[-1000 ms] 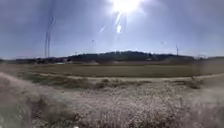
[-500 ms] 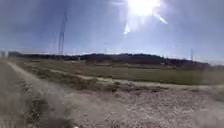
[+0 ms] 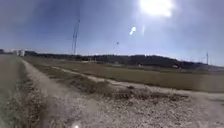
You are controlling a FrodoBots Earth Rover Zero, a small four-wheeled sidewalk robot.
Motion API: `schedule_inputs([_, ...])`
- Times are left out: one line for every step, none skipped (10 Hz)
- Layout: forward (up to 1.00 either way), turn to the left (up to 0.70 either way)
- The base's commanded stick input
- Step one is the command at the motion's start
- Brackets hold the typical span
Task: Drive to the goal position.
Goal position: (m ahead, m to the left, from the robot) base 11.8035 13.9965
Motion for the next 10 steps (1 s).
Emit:
schedule_inputs([0.68, 0.34])
schedule_inputs([0.68, 0.34])
schedule_inputs([0.68, 0.34])
schedule_inputs([0.68, 0.34])
schedule_inputs([0.68, 0.34])
schedule_inputs([0.68, 0.34])
schedule_inputs([0.68, 0.34])
schedule_inputs([0.68, 0.34])
schedule_inputs([0.68, 0.34])
schedule_inputs([0.68, 0.34])
